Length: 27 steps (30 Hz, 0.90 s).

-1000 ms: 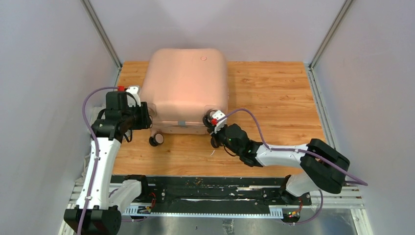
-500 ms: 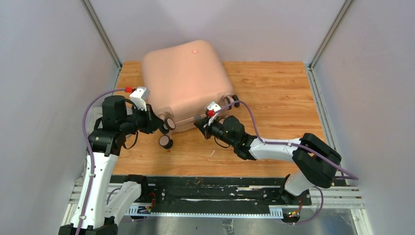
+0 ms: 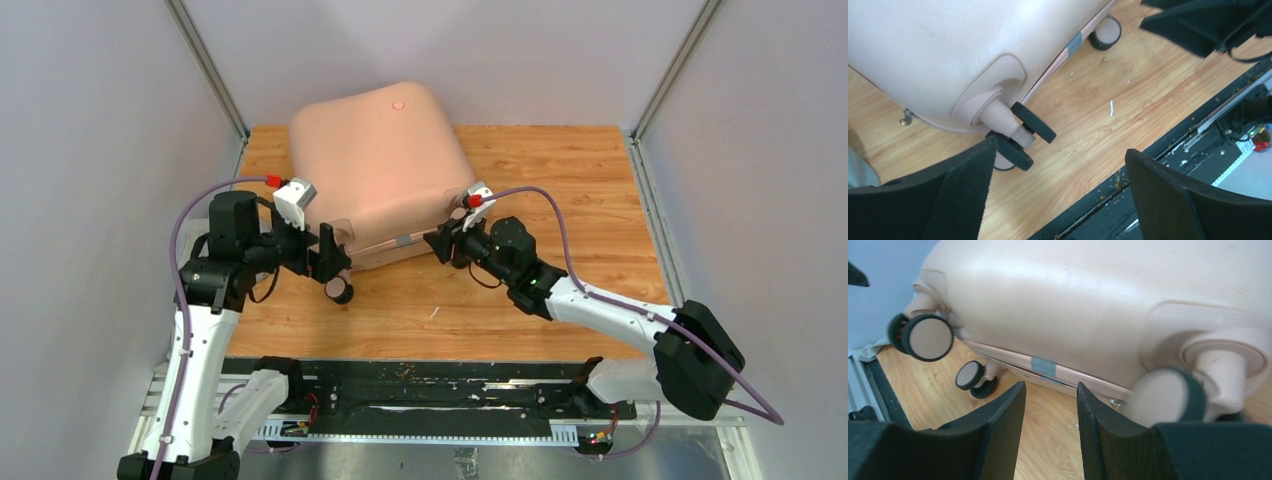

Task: Pack the luggage
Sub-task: Zip the luggage at the corner of the board.

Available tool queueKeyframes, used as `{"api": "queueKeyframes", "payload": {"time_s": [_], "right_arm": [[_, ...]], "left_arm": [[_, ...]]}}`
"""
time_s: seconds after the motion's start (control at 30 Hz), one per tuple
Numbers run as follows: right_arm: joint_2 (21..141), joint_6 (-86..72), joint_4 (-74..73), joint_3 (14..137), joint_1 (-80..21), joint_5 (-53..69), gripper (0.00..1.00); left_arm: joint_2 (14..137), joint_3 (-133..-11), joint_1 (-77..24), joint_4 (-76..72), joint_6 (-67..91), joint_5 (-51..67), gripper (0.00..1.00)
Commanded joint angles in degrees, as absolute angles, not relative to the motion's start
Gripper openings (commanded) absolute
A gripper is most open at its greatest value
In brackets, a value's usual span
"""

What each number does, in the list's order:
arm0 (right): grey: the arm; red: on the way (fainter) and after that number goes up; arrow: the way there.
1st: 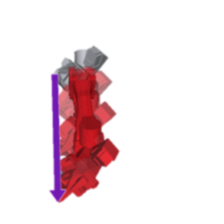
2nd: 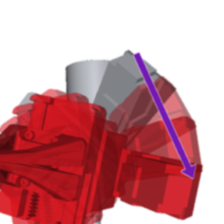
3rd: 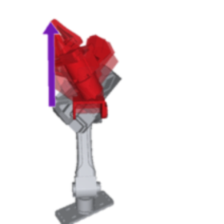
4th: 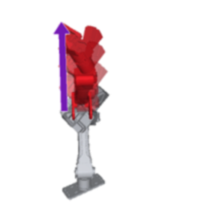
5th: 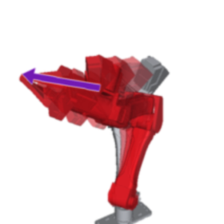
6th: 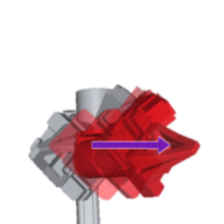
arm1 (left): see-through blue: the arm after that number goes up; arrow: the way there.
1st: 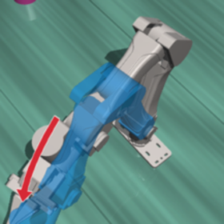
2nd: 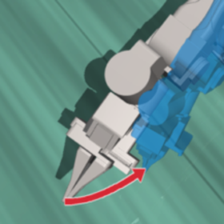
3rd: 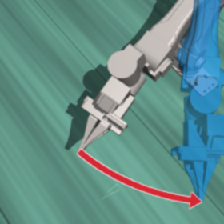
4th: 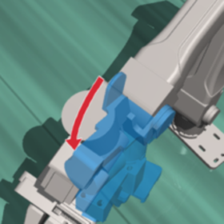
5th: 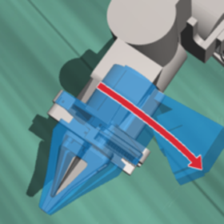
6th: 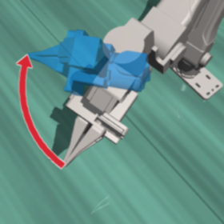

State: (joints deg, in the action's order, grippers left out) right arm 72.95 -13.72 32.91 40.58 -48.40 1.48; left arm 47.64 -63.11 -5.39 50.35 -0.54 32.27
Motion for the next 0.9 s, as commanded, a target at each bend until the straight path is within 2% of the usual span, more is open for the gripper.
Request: {"api": "queueKeyframes", "payload": {"time_s": [0.0,0.47,0.63,0.73,0.87], "right_arm": [[72.8,-17.4,24.6,40.4,-44.4,1.7,0.46],[80.9,-13.8,18.8,49.2,-30.7,11.5,0.44],[81.4,-12.3,19.0,48.9,-28.1,13.7,0.53],[81.0,-12.6,19.9,47.6,-27.0,17.0,0.65],[78.8,-14.3,22.8,42.4,-27.0,18.1,0.68]], "left_arm": [[49.9,-62.7,-5.8,56.6,-10.9,29.0,1.00],[60.9,-61.1,-6.5,53.3,-12.5,28.7,1.00],[61.3,-63.0,-11.0,50.0,-9.0,29.3,1.00],[61.1,-63.1,-13.4,49.8,-9.1,29.1,1.00],[58.4,-63.8,-13.4,51.3,-13.2,29.6,1.00]]}}
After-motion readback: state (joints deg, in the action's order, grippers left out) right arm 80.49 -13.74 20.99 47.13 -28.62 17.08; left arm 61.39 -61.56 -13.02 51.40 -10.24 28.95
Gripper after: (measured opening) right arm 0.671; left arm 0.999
